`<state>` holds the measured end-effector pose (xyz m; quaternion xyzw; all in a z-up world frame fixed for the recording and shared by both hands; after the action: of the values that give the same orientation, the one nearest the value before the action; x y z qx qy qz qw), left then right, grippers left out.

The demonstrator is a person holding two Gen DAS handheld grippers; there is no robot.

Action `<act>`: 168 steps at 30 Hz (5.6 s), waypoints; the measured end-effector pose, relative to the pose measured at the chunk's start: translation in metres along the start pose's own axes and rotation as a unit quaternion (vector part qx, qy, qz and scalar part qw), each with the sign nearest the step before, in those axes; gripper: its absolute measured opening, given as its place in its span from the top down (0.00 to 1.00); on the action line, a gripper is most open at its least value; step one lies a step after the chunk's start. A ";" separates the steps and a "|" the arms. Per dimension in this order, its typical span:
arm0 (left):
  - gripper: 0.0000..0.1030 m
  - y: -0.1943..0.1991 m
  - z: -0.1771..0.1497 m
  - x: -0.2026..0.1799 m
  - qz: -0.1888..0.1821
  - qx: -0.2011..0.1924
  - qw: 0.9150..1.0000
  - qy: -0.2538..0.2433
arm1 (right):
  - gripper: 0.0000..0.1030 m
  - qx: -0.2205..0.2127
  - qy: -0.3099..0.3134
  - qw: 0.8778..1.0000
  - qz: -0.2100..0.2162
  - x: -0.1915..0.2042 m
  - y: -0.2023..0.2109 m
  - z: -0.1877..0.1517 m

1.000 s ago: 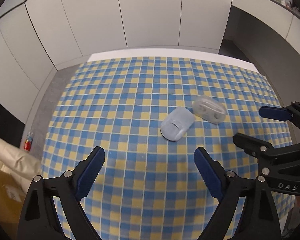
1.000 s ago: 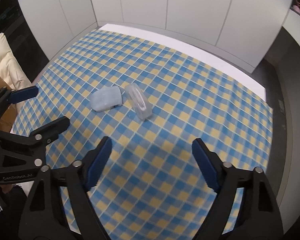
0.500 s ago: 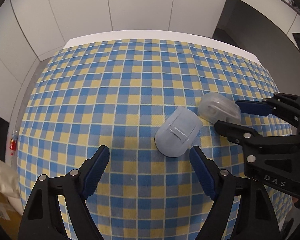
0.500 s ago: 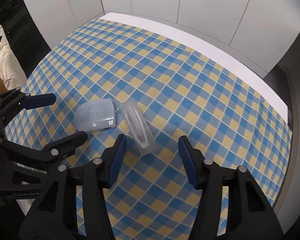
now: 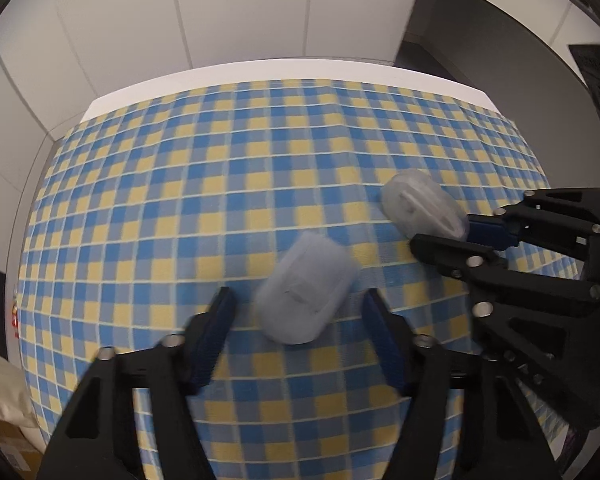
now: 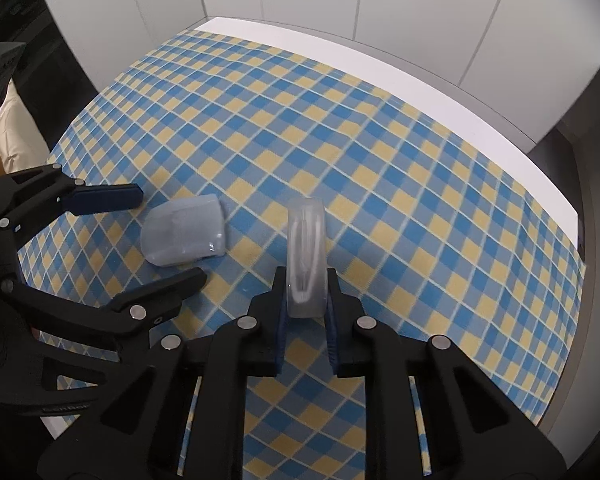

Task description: Organize objects

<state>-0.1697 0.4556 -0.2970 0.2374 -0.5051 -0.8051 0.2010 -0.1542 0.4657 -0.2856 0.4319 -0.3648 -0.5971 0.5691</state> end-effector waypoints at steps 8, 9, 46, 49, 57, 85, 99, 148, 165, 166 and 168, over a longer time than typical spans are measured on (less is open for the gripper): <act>0.63 -0.005 0.003 -0.025 0.003 0.013 1.000 0.020 | 0.84 0.010 -0.038 0.999 -0.006 -0.012 0.008 -0.009; 0.64 -0.001 0.000 -0.025 0.003 0.011 1.000 0.025 | 0.84 0.009 -0.041 0.999 -0.006 -0.012 0.011 -0.010; 0.64 0.260 -0.078 -0.068 0.022 -0.138 0.988 0.064 | 0.84 -0.091 -0.083 0.992 -0.023 0.028 0.252 -0.084; 0.64 0.269 -0.073 -0.073 0.020 -0.155 0.986 0.062 | 0.84 -0.105 -0.094 0.990 -0.021 0.020 0.262 -0.083; 0.64 0.274 -0.071 -0.069 0.029 -0.176 0.982 0.058 | 0.84 -0.116 -0.093 0.988 -0.035 0.008 0.266 -0.084; 0.64 0.287 -0.099 -0.011 0.053 -0.190 0.975 0.102 | 0.84 -0.139 -0.050 0.989 -0.028 0.066 0.268 -0.051; 0.64 0.300 -0.118 0.021 0.069 -0.199 0.969 0.129 | 0.84 -0.141 -0.024 0.990 -0.016 0.098 0.263 -0.038; 0.64 0.334 -0.170 0.089 0.114 -0.220 0.949 0.195 | 0.84 -0.148 0.046 0.988 0.021 0.200 0.260 -0.017; 0.64 0.349 -0.198 0.114 0.137 -0.226 0.939 0.219 | 0.84 -0.153 0.076 0.984 0.042 0.244 0.263 -0.011; 0.64 0.350 -0.199 0.116 0.139 -0.226 0.939 0.221 | 0.84 -0.153 0.077 0.984 0.044 0.247 0.264 -0.011; 0.64 0.353 -0.203 0.119 0.139 -0.227 0.937 0.226 | 0.84 -0.155 0.081 0.983 0.047 0.253 0.265 -0.010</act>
<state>-0.1176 0.0985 -0.0744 0.2885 -0.2786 -0.7872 0.4685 -0.0428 0.1921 -0.0693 0.3682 -0.2402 -0.5820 0.6841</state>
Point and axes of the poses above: each gripper's, at about its wrist camera, not at the fingertips, and y roughly against the way its jaws point, x to its left, z to its top, the point moved 10 cm from there along -y, roughly the way its jaws point, and after that the axes turned 6 degrees about -z, right-handed, at the moved point
